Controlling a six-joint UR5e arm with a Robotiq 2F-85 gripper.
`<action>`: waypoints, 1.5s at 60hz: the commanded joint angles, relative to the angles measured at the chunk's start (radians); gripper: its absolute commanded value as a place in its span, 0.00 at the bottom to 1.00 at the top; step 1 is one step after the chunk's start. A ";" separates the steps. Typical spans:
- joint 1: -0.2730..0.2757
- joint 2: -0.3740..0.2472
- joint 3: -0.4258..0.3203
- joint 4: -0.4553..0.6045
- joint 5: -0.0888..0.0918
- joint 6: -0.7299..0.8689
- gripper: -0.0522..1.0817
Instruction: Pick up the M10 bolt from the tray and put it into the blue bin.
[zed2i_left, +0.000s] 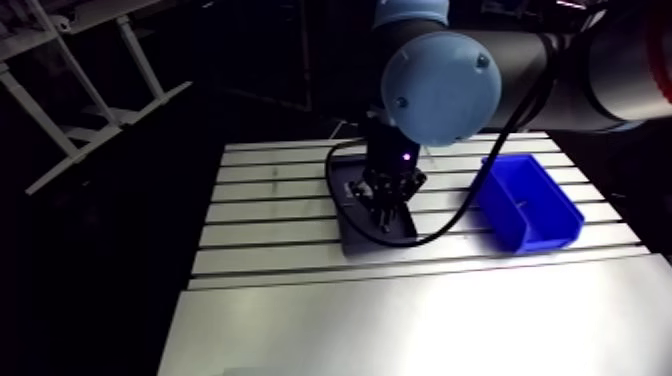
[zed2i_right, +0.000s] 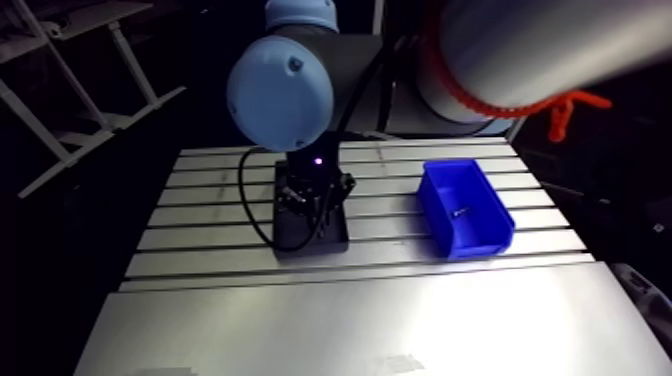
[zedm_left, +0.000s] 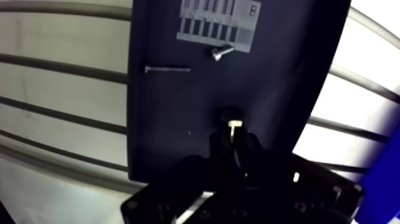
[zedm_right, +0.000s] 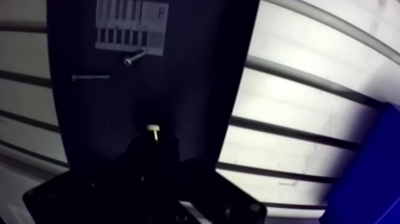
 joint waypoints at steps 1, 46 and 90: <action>0.000 0.000 0.000 0.000 0.000 0.000 0.79; -0.002 -0.032 -0.026 0.007 -0.021 -0.002 0.99; 0.008 -0.143 -0.152 0.213 -0.016 -0.066 0.99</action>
